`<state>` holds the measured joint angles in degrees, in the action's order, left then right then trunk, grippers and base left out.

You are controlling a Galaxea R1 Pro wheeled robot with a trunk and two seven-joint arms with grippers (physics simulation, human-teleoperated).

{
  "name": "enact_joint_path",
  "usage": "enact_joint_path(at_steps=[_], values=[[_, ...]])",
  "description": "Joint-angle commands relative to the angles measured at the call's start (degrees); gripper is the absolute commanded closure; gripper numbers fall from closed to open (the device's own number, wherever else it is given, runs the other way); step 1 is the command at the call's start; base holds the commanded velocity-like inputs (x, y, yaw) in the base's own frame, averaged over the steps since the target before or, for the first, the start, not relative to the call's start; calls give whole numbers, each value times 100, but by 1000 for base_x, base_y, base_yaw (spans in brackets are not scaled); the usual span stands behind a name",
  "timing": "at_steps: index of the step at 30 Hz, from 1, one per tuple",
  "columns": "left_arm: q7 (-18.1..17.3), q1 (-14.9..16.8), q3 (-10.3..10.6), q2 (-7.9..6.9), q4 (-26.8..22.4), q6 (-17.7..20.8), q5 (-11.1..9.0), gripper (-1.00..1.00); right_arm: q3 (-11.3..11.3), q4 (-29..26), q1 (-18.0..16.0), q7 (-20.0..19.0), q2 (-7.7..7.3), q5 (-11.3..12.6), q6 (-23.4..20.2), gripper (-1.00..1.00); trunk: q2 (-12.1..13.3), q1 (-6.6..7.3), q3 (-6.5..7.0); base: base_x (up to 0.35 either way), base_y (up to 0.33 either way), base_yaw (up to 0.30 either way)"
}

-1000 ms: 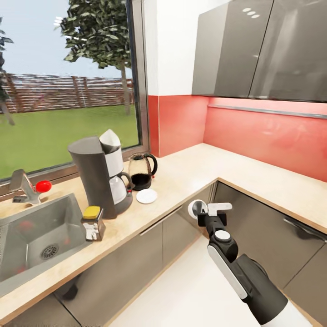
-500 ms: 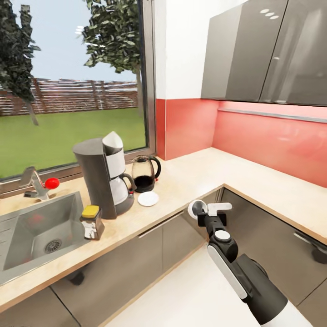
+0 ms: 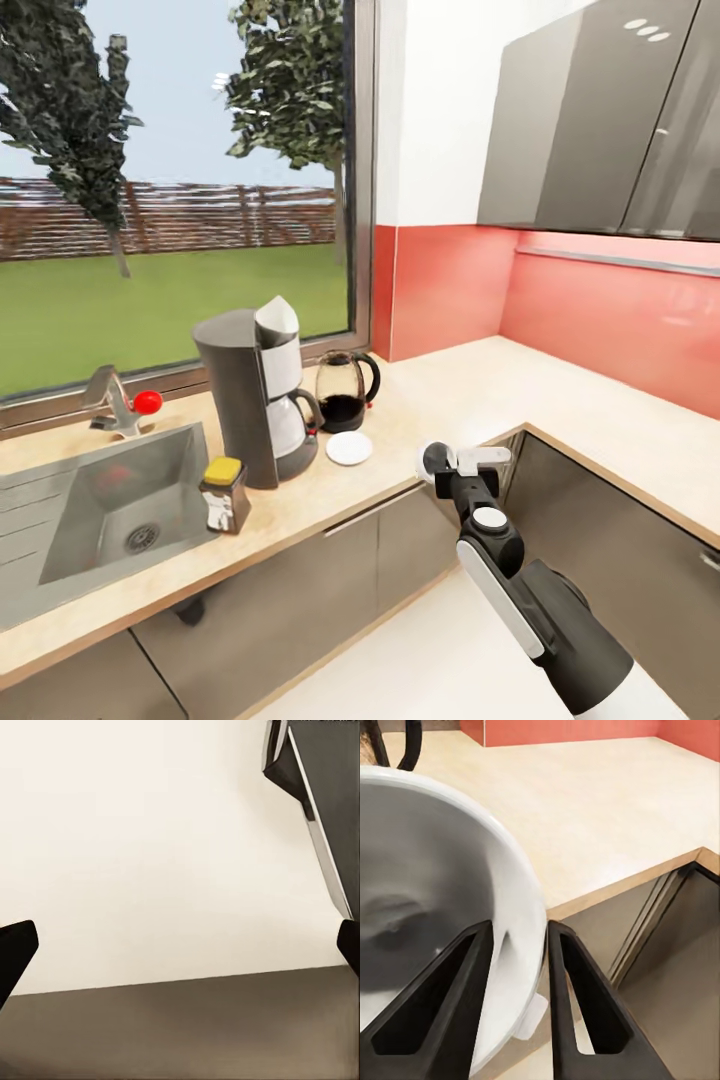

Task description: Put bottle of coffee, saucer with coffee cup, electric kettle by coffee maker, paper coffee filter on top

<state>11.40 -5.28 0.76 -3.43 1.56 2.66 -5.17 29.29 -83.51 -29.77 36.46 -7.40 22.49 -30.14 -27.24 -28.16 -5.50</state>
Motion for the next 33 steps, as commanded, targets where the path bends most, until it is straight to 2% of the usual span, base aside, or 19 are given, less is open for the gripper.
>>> enact_joint_path(at_steps=[1,17,25,33], values=[[11,1,12,0,-7,15,-54,-100,16,-8,-7,46,-7,45,-13,100,-9,-4,-3,92,-209,194],[11,1,5,0,-7,9,-53,-100,16,-14,-9,51,-7,45,-17,100,-9,-4,97,65,-263,209],[11,1,3,0,-5,7,-53,-100,17,-11,-10,48,-31,37,-28,100,-9,-4,103,1,-272,26],[11,1,3,-8,-1,11,-54,-100,193,-28,-10,53,-6,42,-38,100,-9,-4,103,0,-272,0]])
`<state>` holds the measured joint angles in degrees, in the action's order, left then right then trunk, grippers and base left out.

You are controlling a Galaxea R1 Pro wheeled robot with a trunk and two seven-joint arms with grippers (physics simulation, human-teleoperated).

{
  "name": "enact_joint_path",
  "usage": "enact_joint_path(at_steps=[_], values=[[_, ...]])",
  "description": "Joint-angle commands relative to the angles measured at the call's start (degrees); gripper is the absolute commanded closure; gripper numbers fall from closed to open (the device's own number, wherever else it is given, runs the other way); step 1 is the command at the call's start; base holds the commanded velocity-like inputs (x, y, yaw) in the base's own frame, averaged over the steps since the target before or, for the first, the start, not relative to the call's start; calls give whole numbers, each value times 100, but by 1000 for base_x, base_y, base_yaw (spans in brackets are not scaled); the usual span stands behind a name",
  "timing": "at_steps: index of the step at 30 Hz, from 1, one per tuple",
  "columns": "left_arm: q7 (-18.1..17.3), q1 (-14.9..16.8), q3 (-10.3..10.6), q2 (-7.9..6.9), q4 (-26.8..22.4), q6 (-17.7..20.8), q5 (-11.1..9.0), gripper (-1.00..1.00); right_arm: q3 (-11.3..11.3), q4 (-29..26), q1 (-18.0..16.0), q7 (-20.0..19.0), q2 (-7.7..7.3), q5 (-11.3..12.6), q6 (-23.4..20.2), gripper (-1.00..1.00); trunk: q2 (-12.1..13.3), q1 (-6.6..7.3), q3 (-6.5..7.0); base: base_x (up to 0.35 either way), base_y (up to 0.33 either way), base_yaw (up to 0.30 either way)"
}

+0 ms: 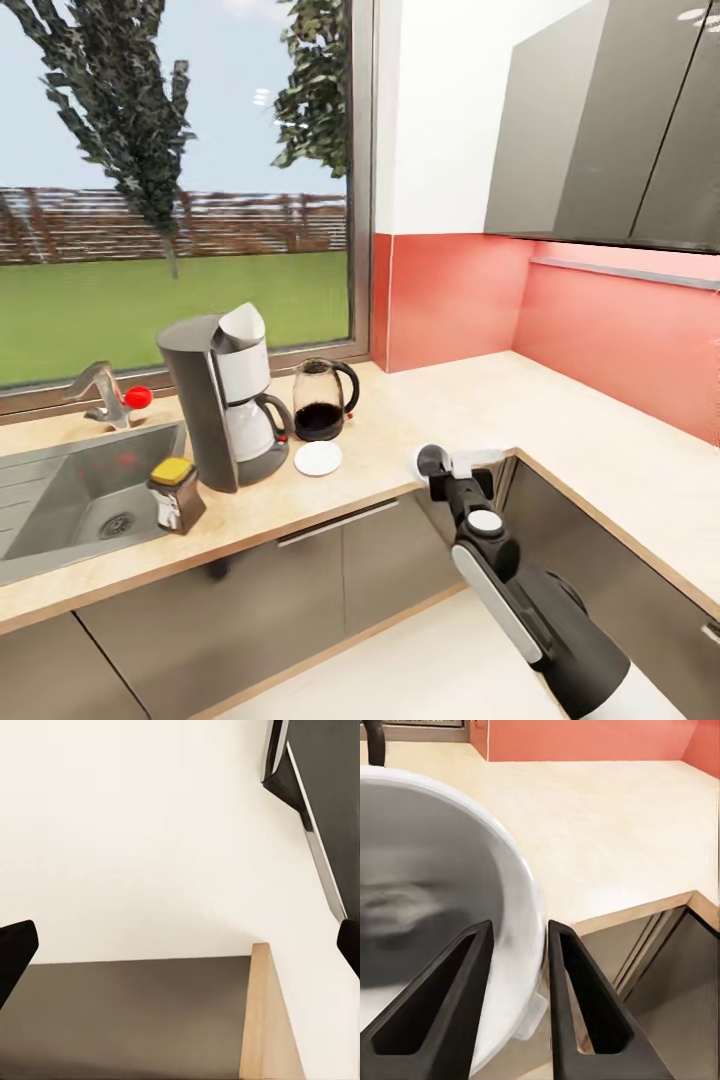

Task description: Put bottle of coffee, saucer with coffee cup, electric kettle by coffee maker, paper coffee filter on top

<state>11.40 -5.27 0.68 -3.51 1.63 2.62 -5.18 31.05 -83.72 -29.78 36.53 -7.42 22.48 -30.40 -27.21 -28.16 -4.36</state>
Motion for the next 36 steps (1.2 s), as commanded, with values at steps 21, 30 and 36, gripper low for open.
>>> enact_joint_path(at_steps=[21,30,36], values=[[11,0,20,5,-13,19,-54,-100,39,-94,-9,40,12,63,-8,100,-12,-4,-15,7,-23,186],[11,0,20,-1,-5,19,-54,-100,26,-99,-9,65,81,41,-18,100,-12,-4,-48,0,0,273],[7,0,20,-16,-4,32,-54,-100,30,-101,-9,44,87,66,-48,100,-12,-4,-67,17,0,158]])
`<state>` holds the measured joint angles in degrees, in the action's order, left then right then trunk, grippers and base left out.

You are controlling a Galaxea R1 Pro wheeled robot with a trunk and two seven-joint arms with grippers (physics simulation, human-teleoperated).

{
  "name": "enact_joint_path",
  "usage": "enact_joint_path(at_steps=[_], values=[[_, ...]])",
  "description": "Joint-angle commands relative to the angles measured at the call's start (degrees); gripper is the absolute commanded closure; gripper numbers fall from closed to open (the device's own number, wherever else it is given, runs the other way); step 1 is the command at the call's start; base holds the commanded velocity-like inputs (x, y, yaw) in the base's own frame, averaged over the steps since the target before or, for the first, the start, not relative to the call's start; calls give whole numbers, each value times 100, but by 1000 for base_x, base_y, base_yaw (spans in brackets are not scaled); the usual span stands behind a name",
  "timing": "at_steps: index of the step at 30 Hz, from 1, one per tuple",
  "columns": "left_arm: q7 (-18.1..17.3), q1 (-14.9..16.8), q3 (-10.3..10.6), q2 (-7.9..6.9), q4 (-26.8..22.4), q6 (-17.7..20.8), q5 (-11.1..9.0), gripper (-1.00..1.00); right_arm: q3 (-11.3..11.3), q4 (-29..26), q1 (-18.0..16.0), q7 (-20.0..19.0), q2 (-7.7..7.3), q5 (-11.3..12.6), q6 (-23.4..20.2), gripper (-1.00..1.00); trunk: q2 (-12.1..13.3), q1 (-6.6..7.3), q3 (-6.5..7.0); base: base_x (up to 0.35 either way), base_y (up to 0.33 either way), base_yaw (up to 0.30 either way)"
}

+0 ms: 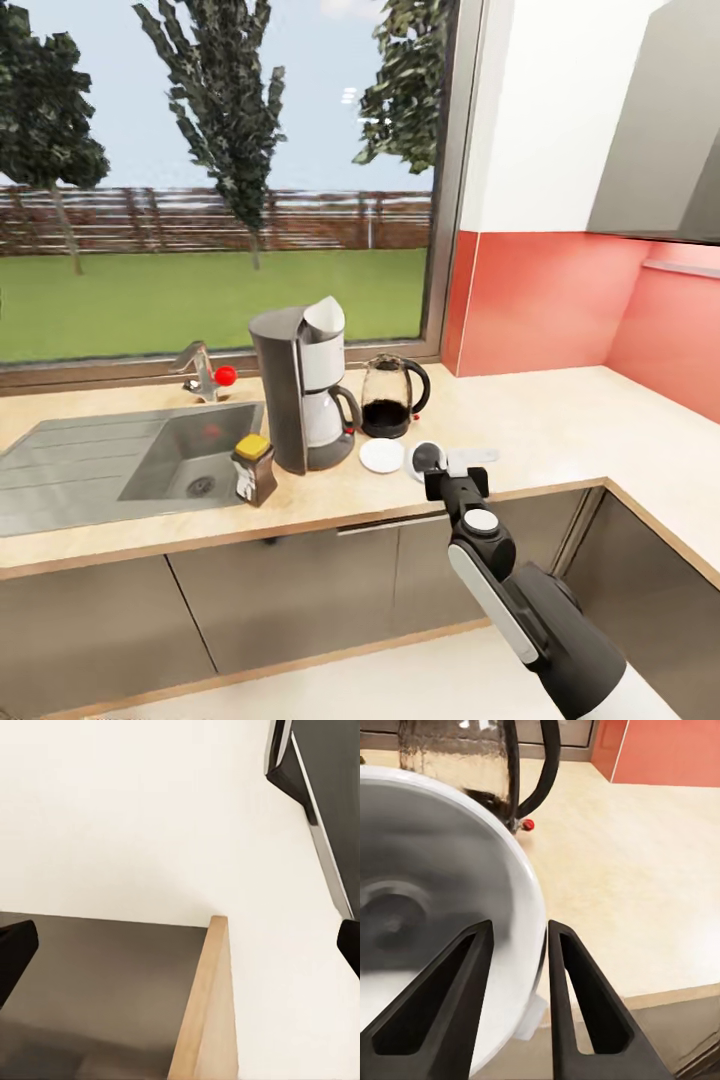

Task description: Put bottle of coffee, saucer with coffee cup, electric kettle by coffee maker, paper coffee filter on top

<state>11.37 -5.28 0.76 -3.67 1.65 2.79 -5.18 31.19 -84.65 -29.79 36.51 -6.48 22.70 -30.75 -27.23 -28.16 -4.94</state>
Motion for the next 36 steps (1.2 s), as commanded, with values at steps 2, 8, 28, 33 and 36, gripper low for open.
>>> enact_joint_path(at_steps=[2,8,28,33,36], values=[[7,1,0,-9,-7,19,-53,-100,18,-8,-8,43,-4,72,-6,100,-10,-4,-11,183,0,19],[11,-7,-13,-5,1,25,-52,-100,19,-7,-9,41,149,95,-9,100,-10,-4,-20,198,0,32],[14,-25,-4,2,8,69,-24,-100,-43,215,-8,35,353,82,-434,100,-10,-4,-94,12,0,80],[-4,-25,32,1,13,86,-5,-100,-417,561,-159,41,785,114,-1327,100,-10,-4,-94,0,0,0],[-17,-35,67,-4,22,84,-2,-100,-1016,631,-433,54,1154,121,-1964,100,-10,-4,-94,0,0,0]])
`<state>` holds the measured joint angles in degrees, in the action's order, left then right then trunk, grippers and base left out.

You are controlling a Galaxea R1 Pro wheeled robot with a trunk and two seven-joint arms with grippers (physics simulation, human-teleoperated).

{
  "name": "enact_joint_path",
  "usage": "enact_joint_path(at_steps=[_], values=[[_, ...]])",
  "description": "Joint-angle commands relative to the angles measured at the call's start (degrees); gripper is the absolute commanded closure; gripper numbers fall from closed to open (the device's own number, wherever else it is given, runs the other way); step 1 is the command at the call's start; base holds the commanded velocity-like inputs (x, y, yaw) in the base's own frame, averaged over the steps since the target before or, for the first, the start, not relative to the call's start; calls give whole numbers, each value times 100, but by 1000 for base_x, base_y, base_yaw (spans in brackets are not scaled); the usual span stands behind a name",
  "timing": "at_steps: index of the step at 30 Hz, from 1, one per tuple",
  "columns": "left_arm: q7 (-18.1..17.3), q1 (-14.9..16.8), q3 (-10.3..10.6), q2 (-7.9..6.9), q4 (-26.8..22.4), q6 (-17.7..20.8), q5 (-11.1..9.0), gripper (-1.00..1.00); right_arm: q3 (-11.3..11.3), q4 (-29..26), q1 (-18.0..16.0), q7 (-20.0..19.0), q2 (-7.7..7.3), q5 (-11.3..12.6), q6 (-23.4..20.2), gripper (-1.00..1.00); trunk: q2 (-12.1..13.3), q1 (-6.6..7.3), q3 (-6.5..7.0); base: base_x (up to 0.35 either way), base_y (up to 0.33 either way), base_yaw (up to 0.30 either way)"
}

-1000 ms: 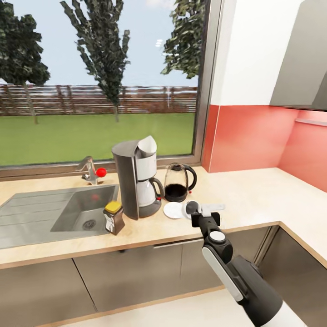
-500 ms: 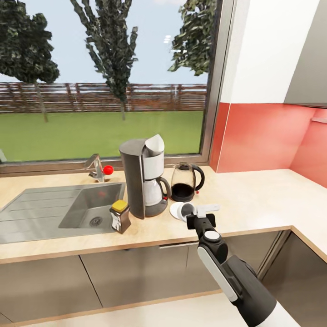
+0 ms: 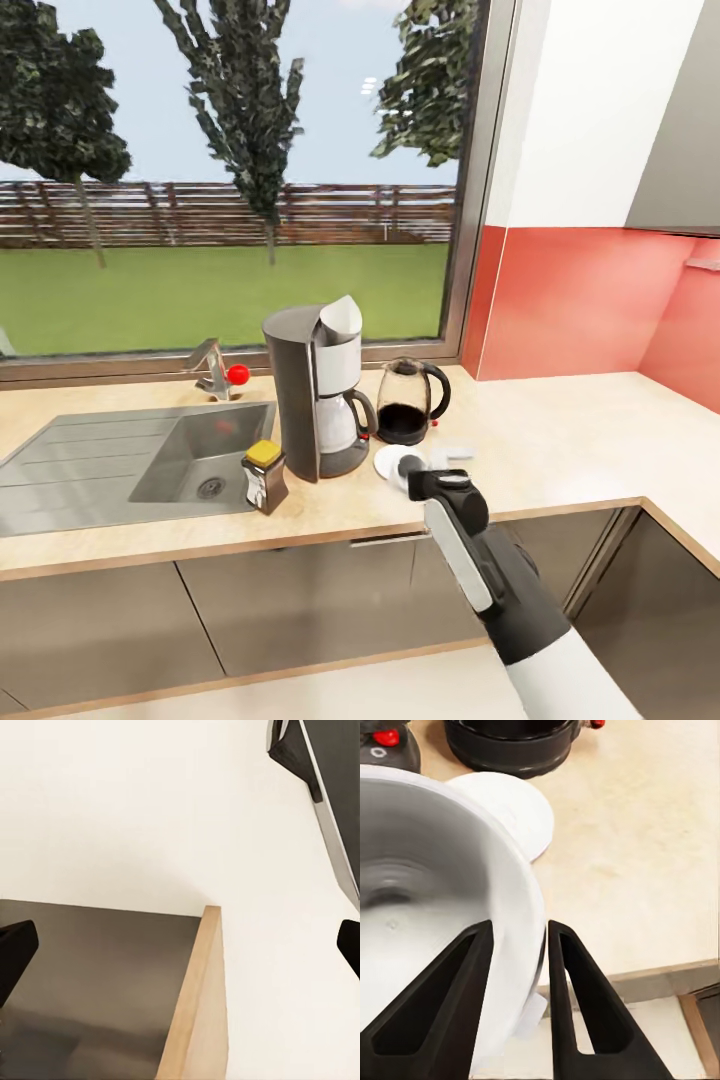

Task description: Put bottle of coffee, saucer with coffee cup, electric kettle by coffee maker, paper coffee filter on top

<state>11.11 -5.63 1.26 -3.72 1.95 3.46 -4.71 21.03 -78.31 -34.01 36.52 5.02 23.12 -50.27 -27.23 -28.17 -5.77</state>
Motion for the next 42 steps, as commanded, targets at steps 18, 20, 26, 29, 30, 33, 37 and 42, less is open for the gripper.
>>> enact_joint_path(at_steps=[18,20,26,29,30,33,37,42], values=[[6,-17,36,-54,58,24,-38,-100,-573,791,-784,524,498,92,-956,100,-10,-3,-10,0,0,0],[6,-17,36,-57,63,24,-38,-100,-573,859,-822,579,498,94,-953,100,-10,-3,-10,0,0,0],[-3,-17,34,-45,68,24,-31,-100,-573,939,-861,636,498,89,-950,100,-10,-3,-10,153,0,0],[5,-17,32,-49,68,24,-32,-100,-573,949,-862,645,498,87,-955,100,-10,-3,-10,297,0,0],[5,-17,32,-50,68,25,-31,-100,-573,949,-862,645,498,87,-956,100,-10,-3,-10,217,0,0],[5,-17,32,-50,68,27,-31,-100,-573,995,-862,645,498,87,-958,100,-10,-3,-10,117,0,0],[-3,-17,26,-64,68,32,-36,-100,-573,1184,-862,646,498,87,-956,100,-10,-3,-10,16,0,0],[-3,-17,30,-59,68,32,-35,-100,-591,1560,-862,646,498,92,-950,100,-10,-3,-10,53,3,0]])
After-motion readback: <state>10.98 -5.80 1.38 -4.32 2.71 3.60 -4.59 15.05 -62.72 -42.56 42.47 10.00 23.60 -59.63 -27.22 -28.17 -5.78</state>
